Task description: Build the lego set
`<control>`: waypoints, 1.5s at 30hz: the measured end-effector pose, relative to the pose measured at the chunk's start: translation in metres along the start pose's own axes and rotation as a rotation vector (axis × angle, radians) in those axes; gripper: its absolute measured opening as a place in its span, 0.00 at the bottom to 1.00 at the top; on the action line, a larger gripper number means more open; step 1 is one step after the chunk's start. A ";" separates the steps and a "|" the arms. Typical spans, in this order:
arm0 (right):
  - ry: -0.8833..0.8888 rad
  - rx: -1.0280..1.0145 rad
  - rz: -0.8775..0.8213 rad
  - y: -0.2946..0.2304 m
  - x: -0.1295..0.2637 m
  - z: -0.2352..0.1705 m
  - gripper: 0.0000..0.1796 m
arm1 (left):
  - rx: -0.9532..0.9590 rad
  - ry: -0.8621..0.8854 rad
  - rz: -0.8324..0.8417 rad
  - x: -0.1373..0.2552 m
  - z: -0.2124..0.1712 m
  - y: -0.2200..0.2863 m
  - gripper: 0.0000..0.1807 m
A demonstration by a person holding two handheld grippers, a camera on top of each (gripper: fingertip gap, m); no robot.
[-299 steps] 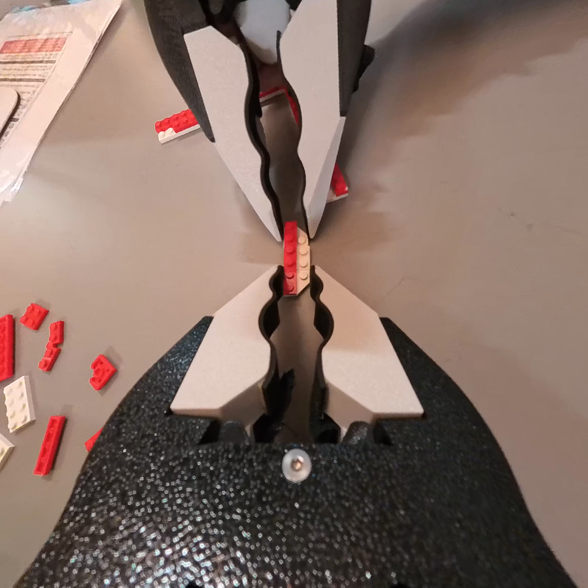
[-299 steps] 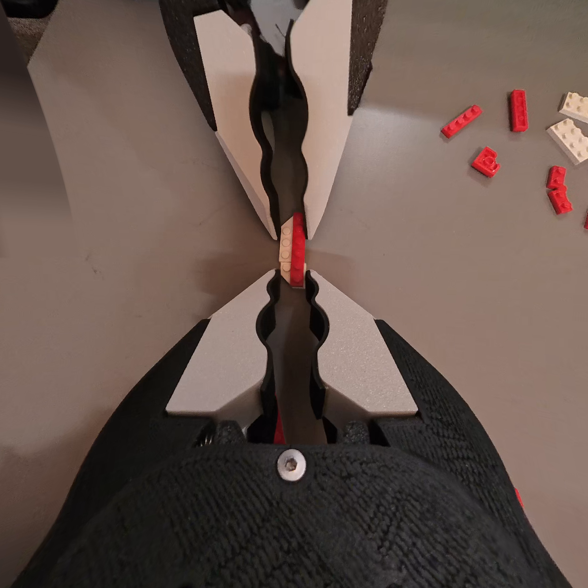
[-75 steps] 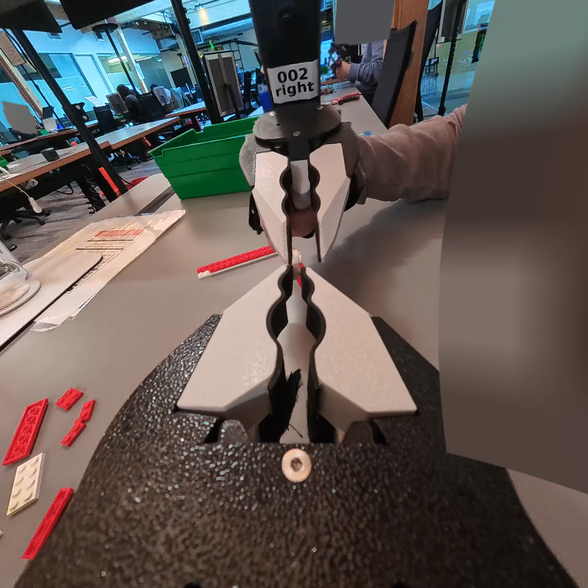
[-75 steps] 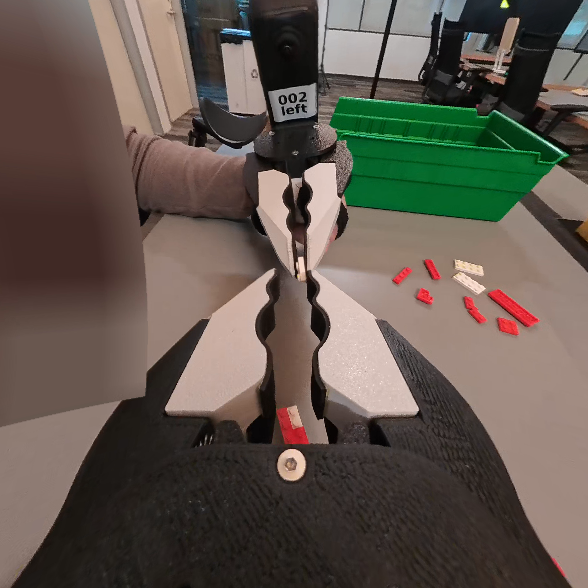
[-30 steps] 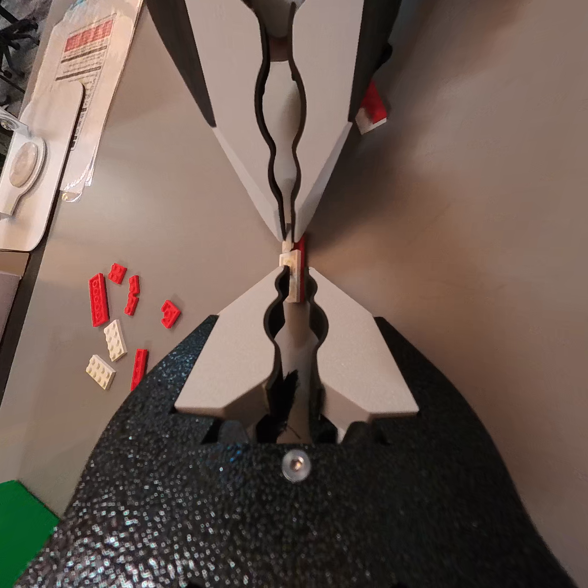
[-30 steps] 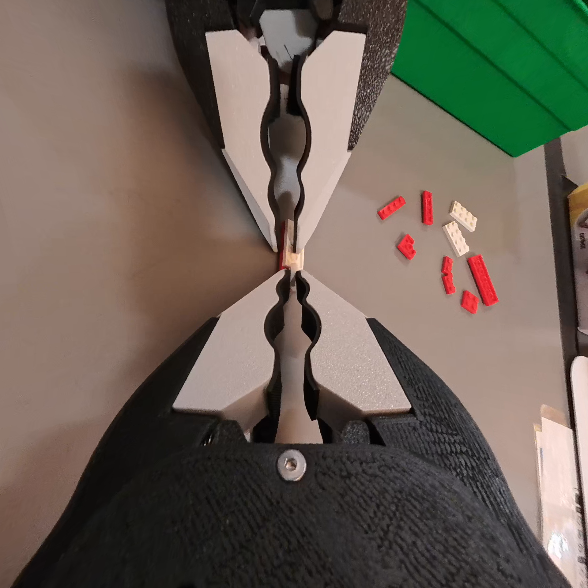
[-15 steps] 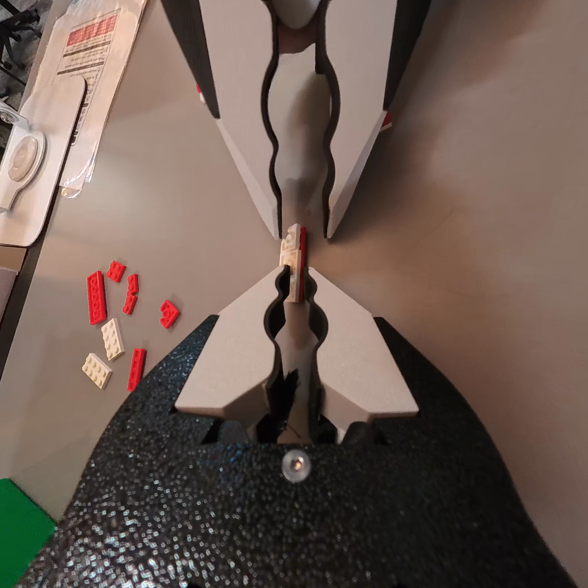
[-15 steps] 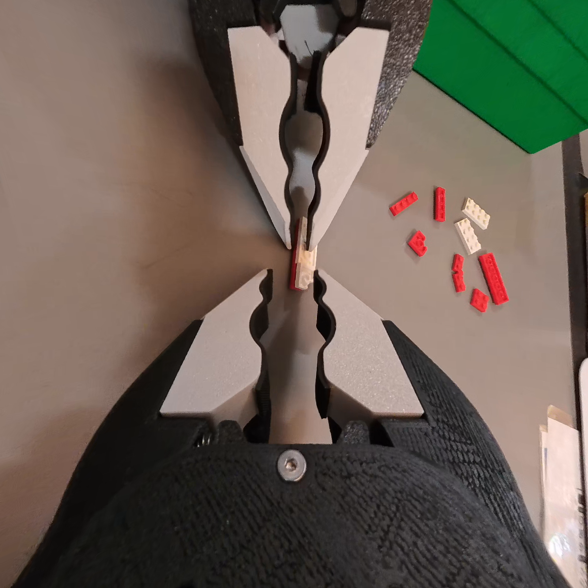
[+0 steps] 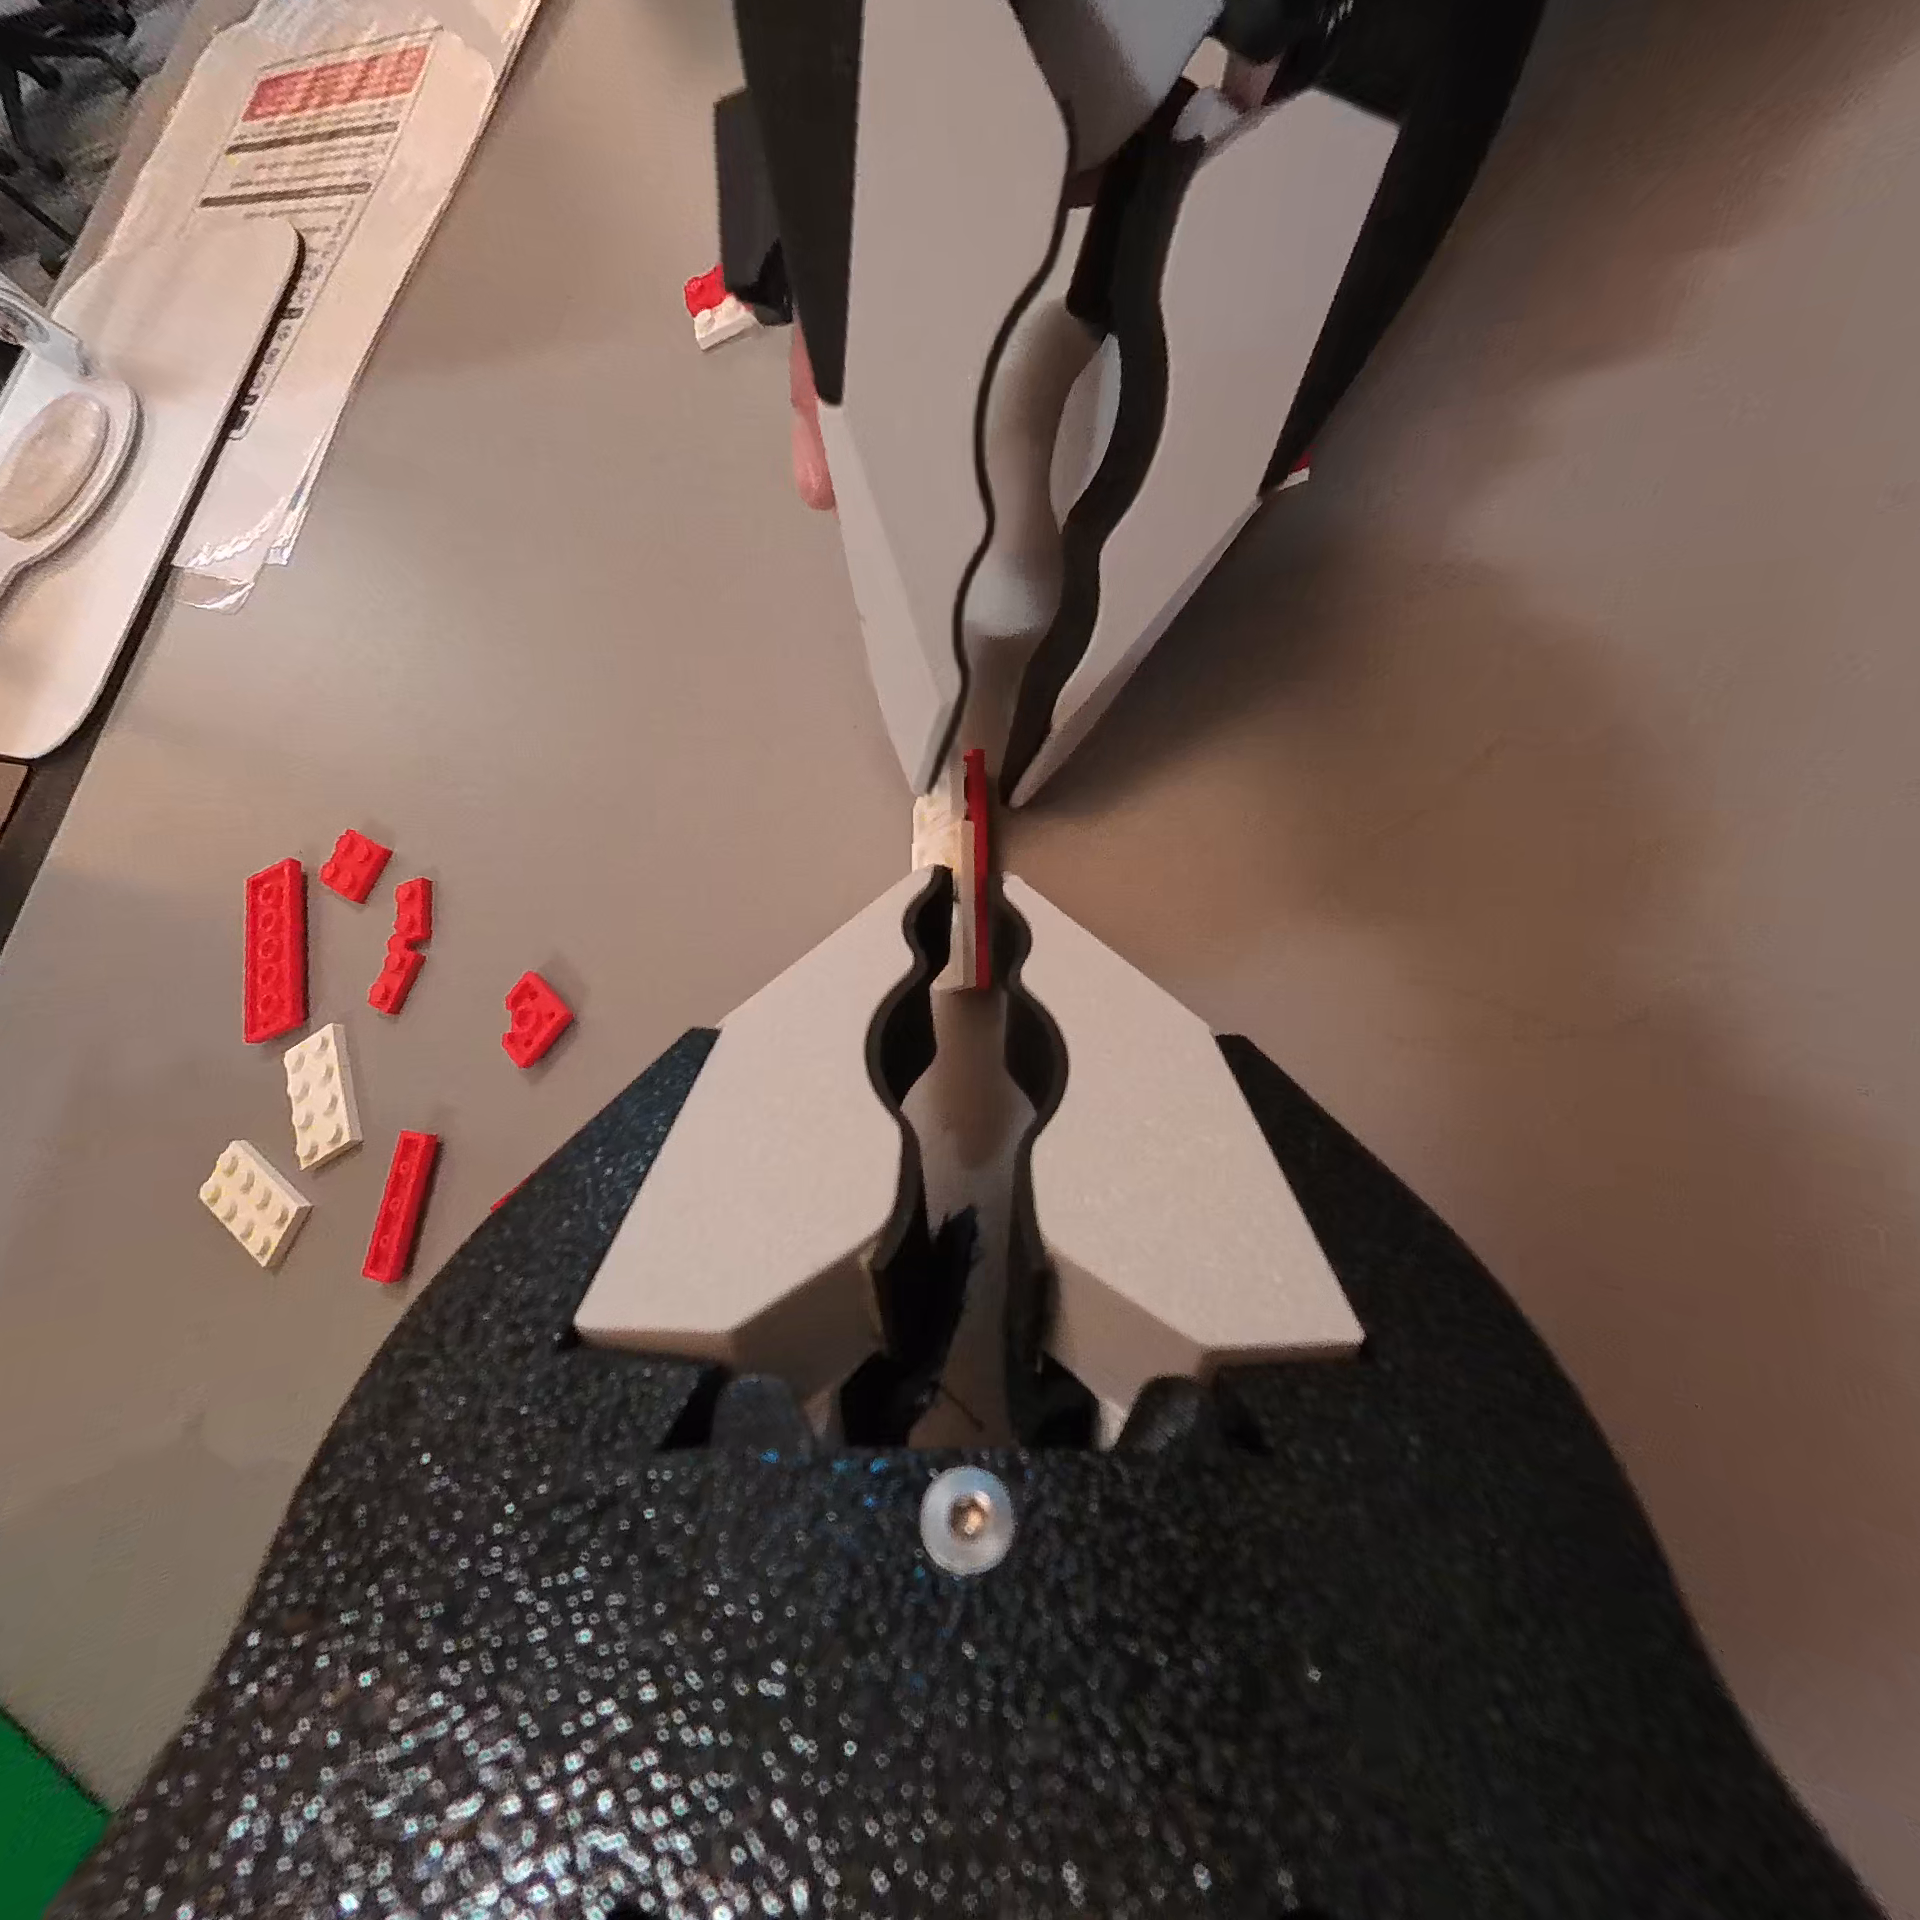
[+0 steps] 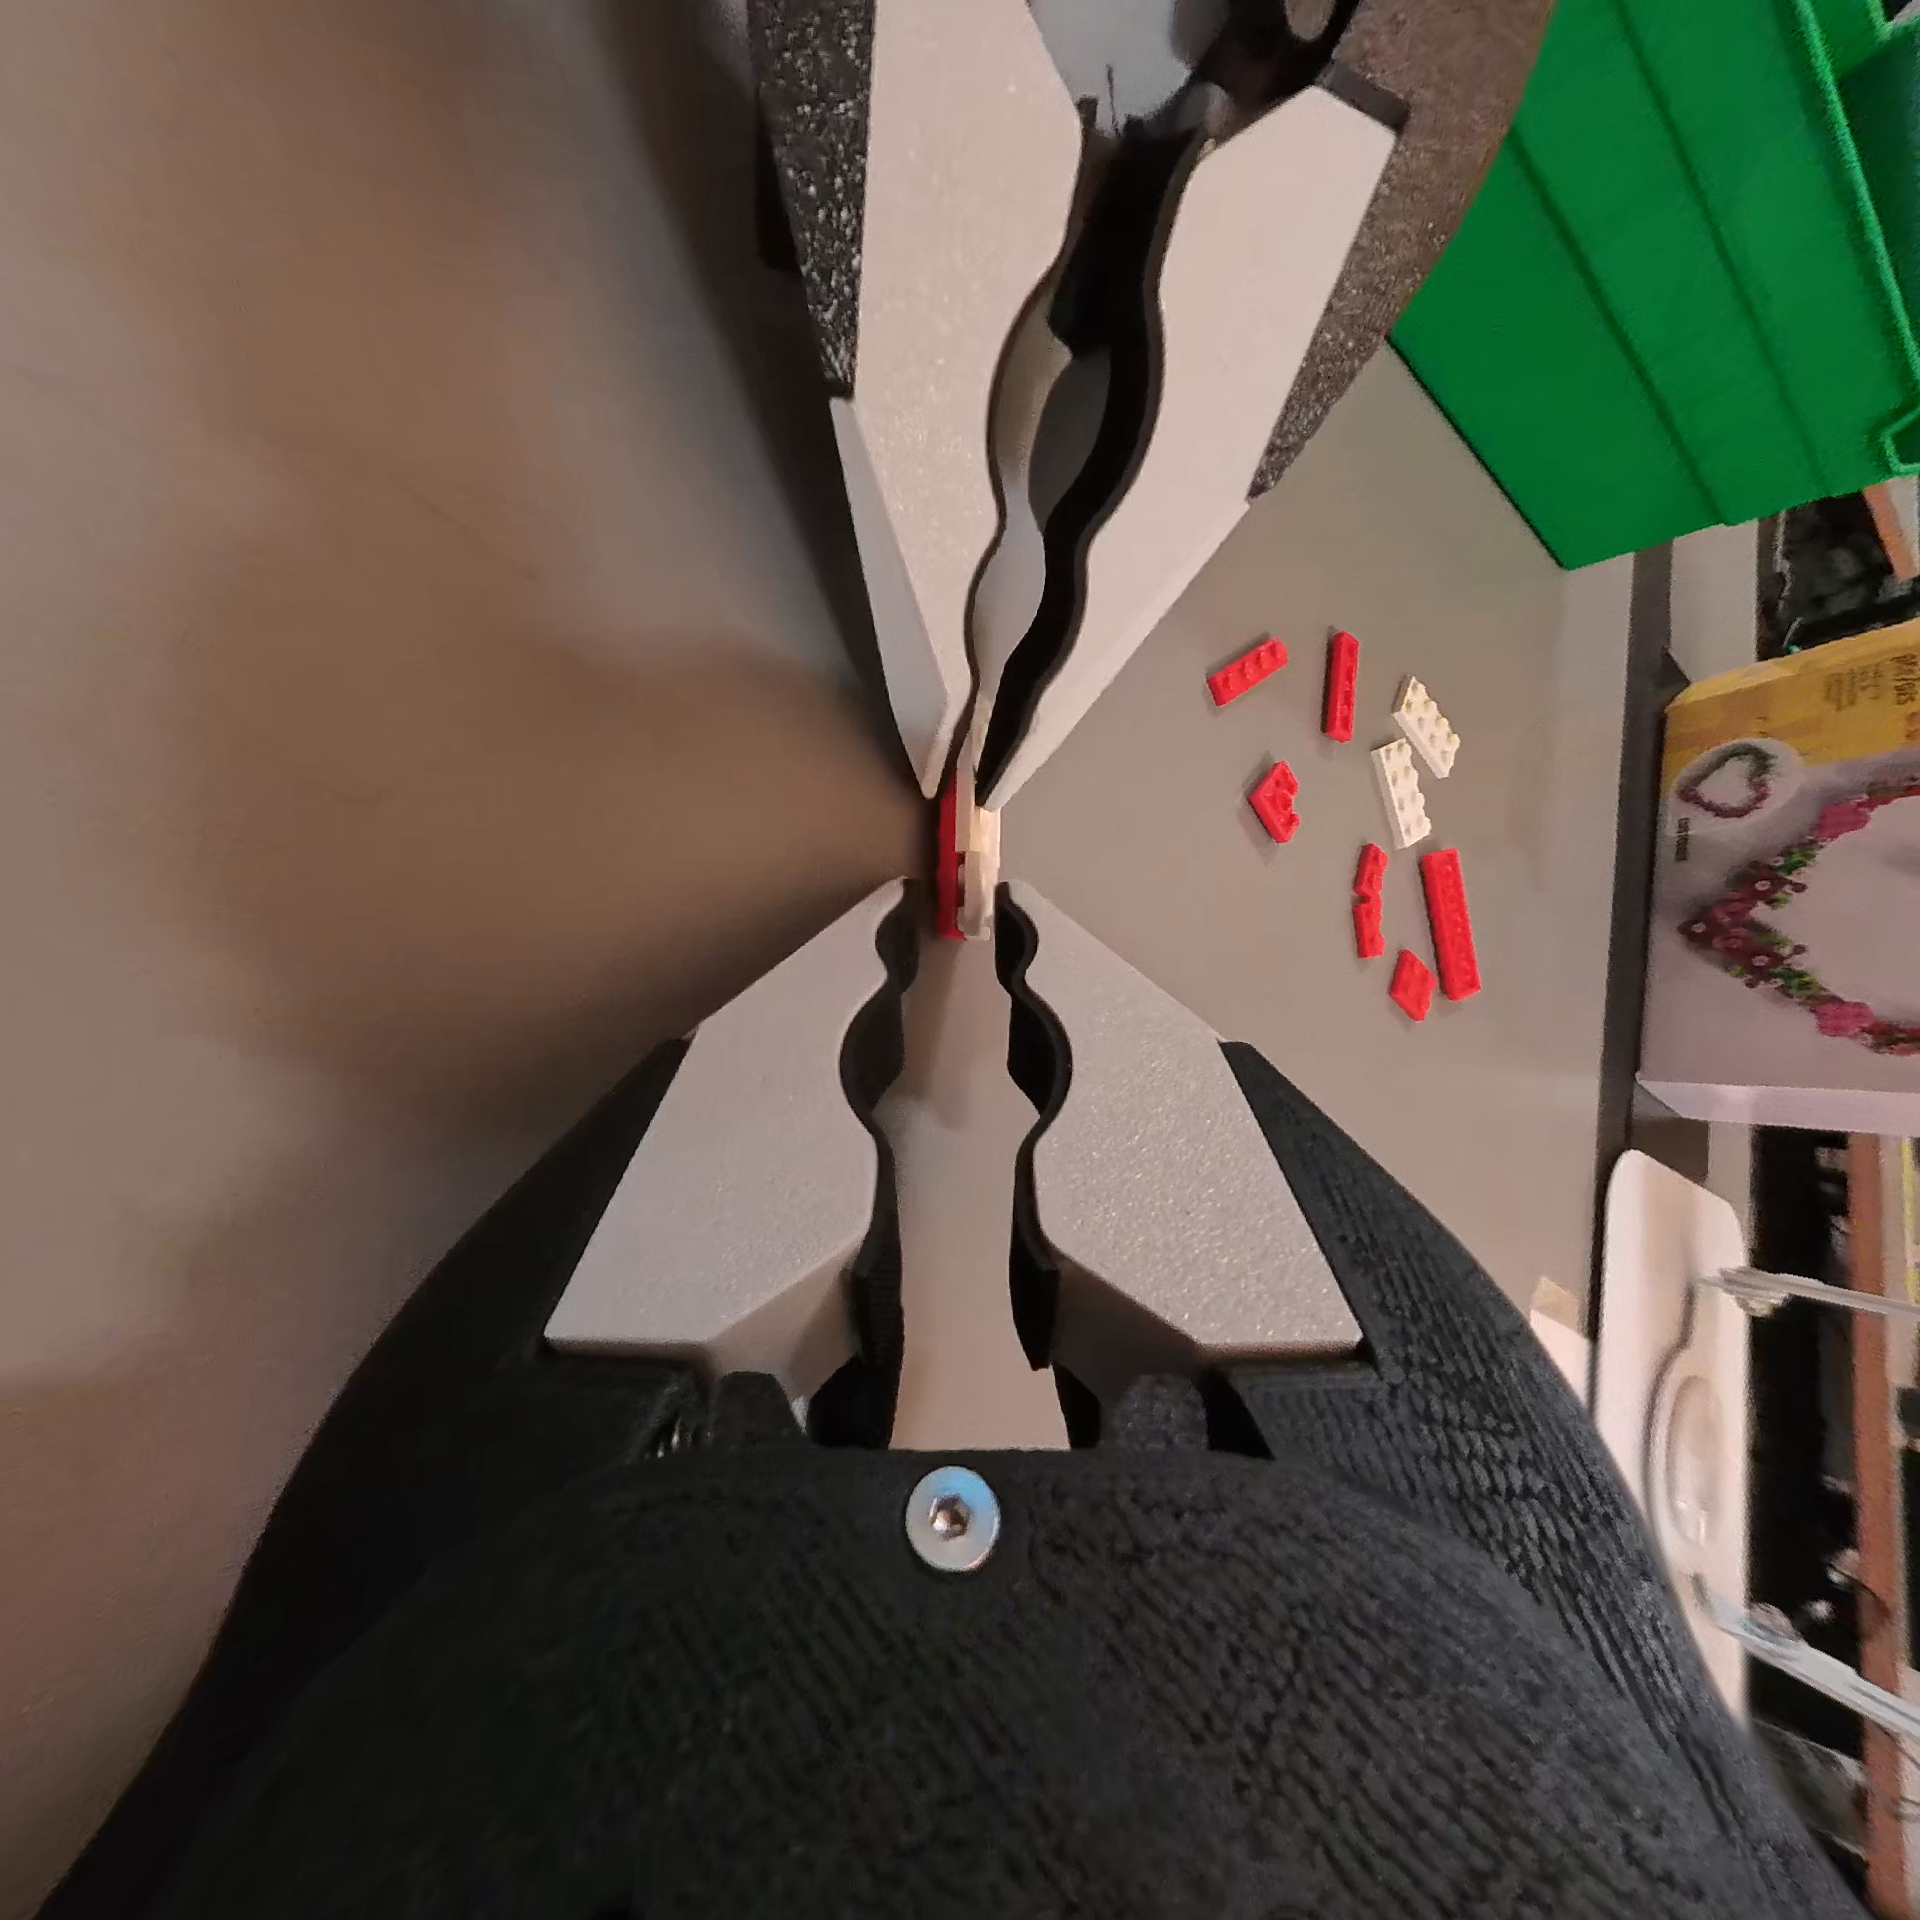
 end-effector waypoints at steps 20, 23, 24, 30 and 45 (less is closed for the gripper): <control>-0.053 0.190 -0.293 0.014 0.015 0.011 0.03 | -0.034 0.078 0.130 0.021 0.010 -0.011 0.02; -0.067 0.204 -0.313 0.014 0.016 0.012 0.03 | -0.033 0.081 0.140 0.022 0.011 -0.012 0.02; -0.071 0.210 -0.324 0.015 0.016 0.012 0.03 | -0.030 0.085 0.138 0.023 0.011 -0.012 0.02; -0.063 0.188 -0.308 0.017 0.018 0.012 0.03 | -0.037 0.101 0.159 0.024 0.013 -0.013 0.02; 0.031 0.050 -0.161 0.018 0.029 0.011 0.03 | -0.198 0.076 0.340 0.019 0.018 -0.012 0.07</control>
Point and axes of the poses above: each gripper's, where its closed fingertips meet, x back along the fingers, z out of its top, y = z × x across the jaws, the point moved 4 cm from there along x, back along the fingers, and after that the axes turned 15 degrees about -y, right-handed, at the moved point
